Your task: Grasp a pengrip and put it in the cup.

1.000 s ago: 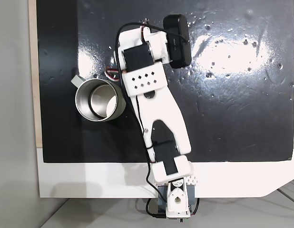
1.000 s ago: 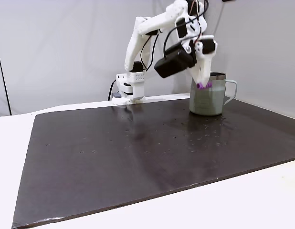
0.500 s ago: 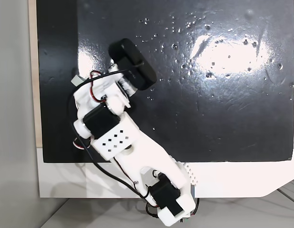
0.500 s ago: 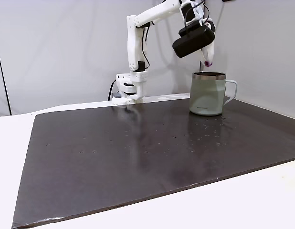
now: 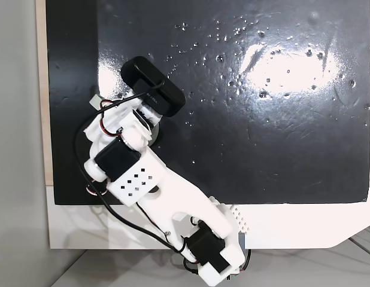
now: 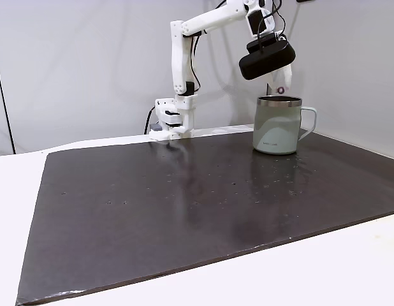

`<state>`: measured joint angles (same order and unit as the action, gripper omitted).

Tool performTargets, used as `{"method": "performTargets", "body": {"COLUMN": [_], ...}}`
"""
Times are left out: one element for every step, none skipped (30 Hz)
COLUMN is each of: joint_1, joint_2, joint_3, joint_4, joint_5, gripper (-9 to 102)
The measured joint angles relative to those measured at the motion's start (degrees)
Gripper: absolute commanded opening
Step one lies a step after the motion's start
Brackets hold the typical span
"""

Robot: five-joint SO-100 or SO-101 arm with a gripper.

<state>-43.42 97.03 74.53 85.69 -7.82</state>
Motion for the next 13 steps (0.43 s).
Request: {"method": "performTargets", "body": {"joint_1": [-0.18, -0.26, -0.44, -0.44, -0.44, -0.44, -0.35, -0.35, -0.35, -0.35, -0.35, -0.35, -0.44], "joint_2": [0.00, 0.00, 0.00, 0.00, 0.00, 0.00, 0.00, 0.00, 0.00, 0.00, 0.00, 0.00, 0.00], "joint_3": [0.00, 0.00, 0.00, 0.00, 0.00, 0.00, 0.00, 0.00, 0.00, 0.00, 0.00, 0.00, 0.00], "joint_4": [0.00, 0.00, 0.00, 0.00, 0.00, 0.00, 0.00, 0.00, 0.00, 0.00, 0.00, 0.00, 0.00], "joint_5": [0.00, 0.00, 0.00, 0.00, 0.00, 0.00, 0.00, 0.00, 0.00, 0.00, 0.00, 0.00, 0.00], "gripper": [33, 33, 33, 33, 33, 32, 32, 32, 32, 32, 32, 32, 32]}}
